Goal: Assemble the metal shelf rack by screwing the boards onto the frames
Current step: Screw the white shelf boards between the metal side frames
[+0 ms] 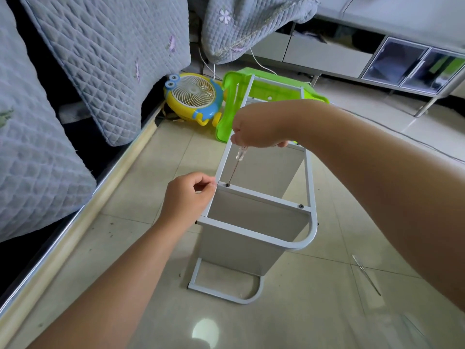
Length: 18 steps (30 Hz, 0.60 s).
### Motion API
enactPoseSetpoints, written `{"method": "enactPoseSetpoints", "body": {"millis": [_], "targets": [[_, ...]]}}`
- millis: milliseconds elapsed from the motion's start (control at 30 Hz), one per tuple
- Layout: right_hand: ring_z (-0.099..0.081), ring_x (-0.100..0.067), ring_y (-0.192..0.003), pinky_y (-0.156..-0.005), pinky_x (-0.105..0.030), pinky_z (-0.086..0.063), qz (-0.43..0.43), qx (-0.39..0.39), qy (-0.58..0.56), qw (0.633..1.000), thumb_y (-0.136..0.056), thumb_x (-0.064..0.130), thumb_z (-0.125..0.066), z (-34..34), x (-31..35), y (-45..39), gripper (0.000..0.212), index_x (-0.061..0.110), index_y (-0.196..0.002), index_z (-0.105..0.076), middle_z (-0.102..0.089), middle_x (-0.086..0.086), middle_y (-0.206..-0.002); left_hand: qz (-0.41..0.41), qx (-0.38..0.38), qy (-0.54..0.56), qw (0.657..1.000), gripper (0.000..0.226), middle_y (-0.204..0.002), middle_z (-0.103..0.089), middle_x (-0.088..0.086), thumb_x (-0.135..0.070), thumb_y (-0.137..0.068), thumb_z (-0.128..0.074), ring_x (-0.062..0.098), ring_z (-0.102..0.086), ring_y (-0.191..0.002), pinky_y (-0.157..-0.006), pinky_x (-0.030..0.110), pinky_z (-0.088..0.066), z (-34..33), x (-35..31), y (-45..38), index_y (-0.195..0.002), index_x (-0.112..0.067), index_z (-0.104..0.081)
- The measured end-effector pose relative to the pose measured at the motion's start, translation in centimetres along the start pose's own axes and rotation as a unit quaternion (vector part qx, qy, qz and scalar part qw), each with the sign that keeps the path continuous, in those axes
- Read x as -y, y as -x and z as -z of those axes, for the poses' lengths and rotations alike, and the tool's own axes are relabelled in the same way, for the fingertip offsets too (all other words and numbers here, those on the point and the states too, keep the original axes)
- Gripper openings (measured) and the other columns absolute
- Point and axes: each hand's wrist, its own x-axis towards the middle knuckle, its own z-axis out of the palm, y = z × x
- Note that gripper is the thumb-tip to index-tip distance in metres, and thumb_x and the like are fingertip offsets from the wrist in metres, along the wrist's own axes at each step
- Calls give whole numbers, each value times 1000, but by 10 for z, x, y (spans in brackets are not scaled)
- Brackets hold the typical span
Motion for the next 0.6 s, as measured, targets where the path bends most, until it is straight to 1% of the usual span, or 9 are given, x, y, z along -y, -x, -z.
{"method": "enactPoseSetpoints", "body": {"millis": [67,133,200,300,367,467,533,567,600], "targets": [[-45,-15,-38,-41,-20,-34,-11,16,-8,1000,-98,22,-33,1,0,0,39,-6,-104,-59,-56,-15,-66,-1,1,2,1000,13,-80,-63,-7,-3,-84,-61,4,-56,-73,-65,-3,-38,0,1,0,-91,-1,-72],[-50,-20,-52,-47,-23,-33,-5,20,-22,1000,-96,26,-35,3,1,4,33,0,-106,-53,-58,-15,-81,-3,1,3,1000,12,-80,-63,-7,-3,-84,-61,4,-57,-73,-66,-3,-38,0,1,0,-91,-1,-72],[-55,-26,-72,-52,-27,-34,24,22,-6,999,-94,21,-37,3,3,9,17,6,-99,-45,-57,-15,-96,-1,0,5,1000,12,-81,-63,-7,-3,-84,-61,6,-58,-75,-66,-3,-38,0,1,-1,-91,-1,-72],[-50,-25,-88,-54,-27,-29,49,-21,9,999,-96,16,-38,2,8,12,13,8,-99,-48,-50,-7,-94,-3,-2,7,1000,12,-81,-63,-7,-3,-84,-61,8,-58,-77,-67,-2,-39,-1,1,-1,-91,0,-71],[-43,-22,-84,-53,-26,-23,52,-62,18,997,-97,18,-38,1,11,8,18,6,-91,-50,-45,-2,-81,-4,4,10,1000,13,-83,-63,-7,-3,-85,-61,9,-59,-79,-67,-3,-39,0,1,-1,-91,0,-71],[-42,-20,-64,-46,-22,-26,26,-83,6,996,-97,19,-37,-1,13,0,38,9,-61,-33,-32,1,-63,-2,9,14,1000,13,-84,-63,-7,-3,-85,-61,8,-59,-79,-68,-2,-39,0,2,-1,-92,0,-71],[-46,-13,-50,-37,-15,-30,15,-73,-20,997,-98,20,-37,0,11,-2,42,9,-58,-32,-34,-2,-60,-5,7,16,1000,13,-84,-63,-7,-3,-85,-61,8,-58,-77,-69,-2,-40,0,2,-1,-92,0,-71],[-49,-15,-54,-40,-14,-31,18,-65,-21,998,-98,24,-37,0,10,0,40,7,-61,-34,-37,-2,-63,-7,6,16,1000,13,-84,-64,-7,-3,-85,-61,7,-58,-76,-69,-1,-40,0,3,0,-91,0,-71],[-49,-19,-65,-46,-19,-34,22,-54,-18,998,-97,29,-38,0,10,2,36,6,-70,-37,-40,-2,-69,-8,6,17,1000,13,-85,-65,-6,-3,-85,-61,6,-58,-75,-69,-1,-40,-1,3,0,-91,0,-71]]}}
